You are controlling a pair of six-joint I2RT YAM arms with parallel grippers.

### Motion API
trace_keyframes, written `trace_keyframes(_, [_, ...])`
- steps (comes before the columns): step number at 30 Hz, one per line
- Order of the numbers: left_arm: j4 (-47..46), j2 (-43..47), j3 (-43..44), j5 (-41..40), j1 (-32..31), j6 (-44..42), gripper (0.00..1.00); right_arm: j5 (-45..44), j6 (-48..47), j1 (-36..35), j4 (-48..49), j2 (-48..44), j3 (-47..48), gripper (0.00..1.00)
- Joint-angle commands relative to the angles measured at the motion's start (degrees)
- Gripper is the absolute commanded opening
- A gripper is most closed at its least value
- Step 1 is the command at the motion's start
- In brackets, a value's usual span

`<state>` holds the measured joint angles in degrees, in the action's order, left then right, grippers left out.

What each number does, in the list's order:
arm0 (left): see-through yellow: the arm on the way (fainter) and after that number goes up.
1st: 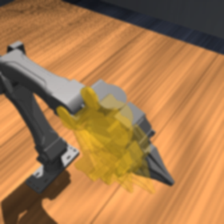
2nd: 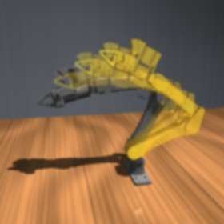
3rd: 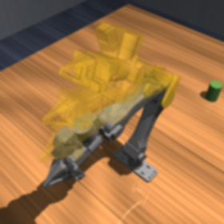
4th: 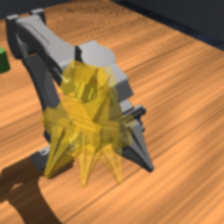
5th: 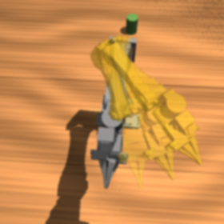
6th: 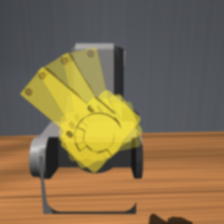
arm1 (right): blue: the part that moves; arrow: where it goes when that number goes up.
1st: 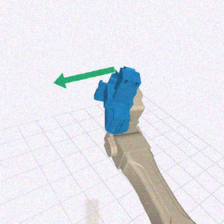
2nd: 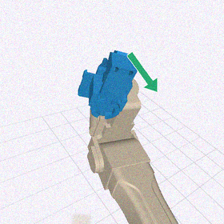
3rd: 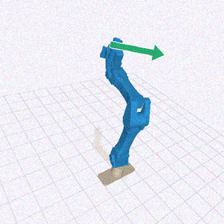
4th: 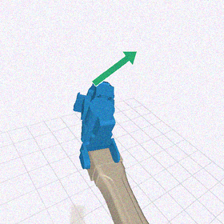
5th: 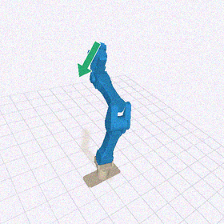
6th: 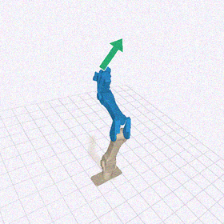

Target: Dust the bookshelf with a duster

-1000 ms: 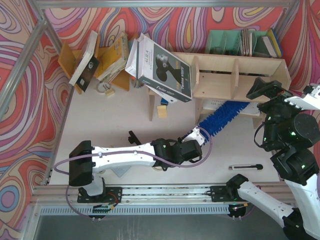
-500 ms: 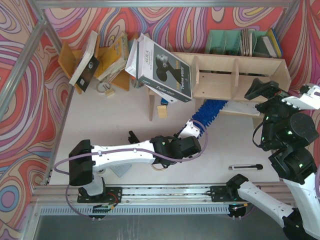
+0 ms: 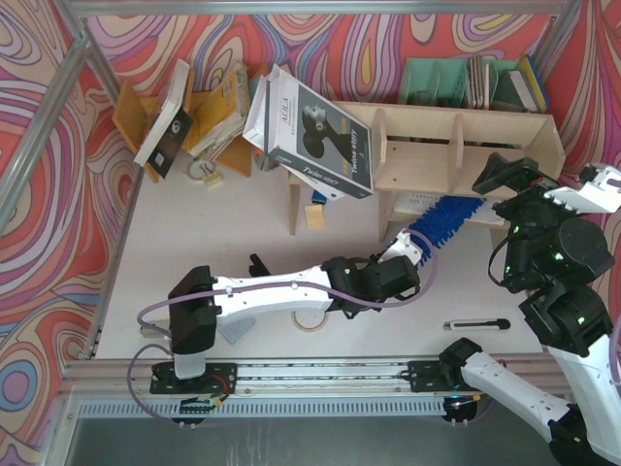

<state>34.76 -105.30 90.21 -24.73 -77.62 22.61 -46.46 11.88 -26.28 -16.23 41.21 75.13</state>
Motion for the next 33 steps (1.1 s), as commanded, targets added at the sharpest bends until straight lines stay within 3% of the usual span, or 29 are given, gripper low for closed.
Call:
trace_keyframes(1, [-3.44,-3.00,5.97,2.98,-0.02,-4.08,0.00,-0.11,0.82,-0.08,-0.07,-0.54,-0.34,0.99])
trace_keyframes(7, [-0.65,-5.83,8.19,6.23,-0.05,-5.42,0.00,-0.69,0.23,-0.08,0.00,-0.78,-0.34,0.99])
trace_keyframes(25, [-2.66,7.77,-8.82,4.89,-3.06,-6.51,0.00,-0.68,0.09,-0.08,0.85,-0.27,-1.09,0.99])
trace_keyframes(33, [-2.05,3.76,-3.13,2.74,-1.45,-6.02,0.00,-0.22,1.04,-0.08,0.04,-0.19,-0.48,0.99])
